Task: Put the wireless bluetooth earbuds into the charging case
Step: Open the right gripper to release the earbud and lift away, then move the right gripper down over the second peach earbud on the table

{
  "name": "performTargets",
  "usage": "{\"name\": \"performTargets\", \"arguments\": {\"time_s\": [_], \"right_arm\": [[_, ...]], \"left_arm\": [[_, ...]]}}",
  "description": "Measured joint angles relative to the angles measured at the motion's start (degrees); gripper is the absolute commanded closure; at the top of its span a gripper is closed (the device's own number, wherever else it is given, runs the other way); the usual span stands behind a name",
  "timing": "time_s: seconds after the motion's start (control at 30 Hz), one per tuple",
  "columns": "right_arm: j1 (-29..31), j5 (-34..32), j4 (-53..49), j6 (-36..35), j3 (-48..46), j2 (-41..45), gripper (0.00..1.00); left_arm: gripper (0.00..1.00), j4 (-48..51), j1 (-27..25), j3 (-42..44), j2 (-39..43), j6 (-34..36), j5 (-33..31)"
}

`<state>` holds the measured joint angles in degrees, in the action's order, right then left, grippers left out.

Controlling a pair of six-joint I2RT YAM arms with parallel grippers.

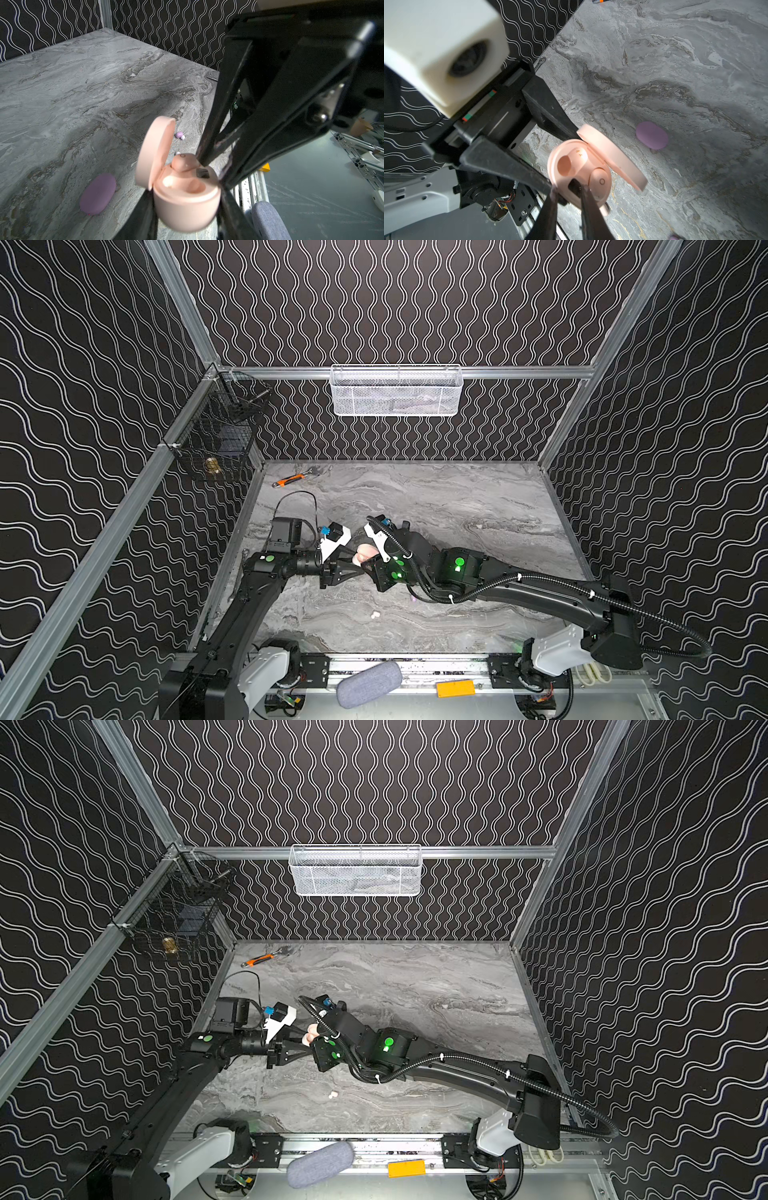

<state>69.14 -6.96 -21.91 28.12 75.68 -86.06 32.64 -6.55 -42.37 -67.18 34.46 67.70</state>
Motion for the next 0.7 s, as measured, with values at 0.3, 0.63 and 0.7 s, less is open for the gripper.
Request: {"name": "performTargets", "arguments": {"time_s": [0.3,0.63,0.7], "right_arm": [[-0.5,1.2,0.4,0.6,-0.4,2.0,0.59],[-2.3,-1.3,-0.2,1.1,-2.6,6.9,0.56],[-3.1,-1.7,-0.9,1.5,-3.6,7.9,0.57]], "left_arm": [[0.97,-0.8,0.0,0.0,0.0,0.0,0.1],[0.98,-0.9,0.0,0.0,-0.1,0.0,0.1],[0.98,-0.9,0.0,0.0,-0.3,0.0,0.1]]}}
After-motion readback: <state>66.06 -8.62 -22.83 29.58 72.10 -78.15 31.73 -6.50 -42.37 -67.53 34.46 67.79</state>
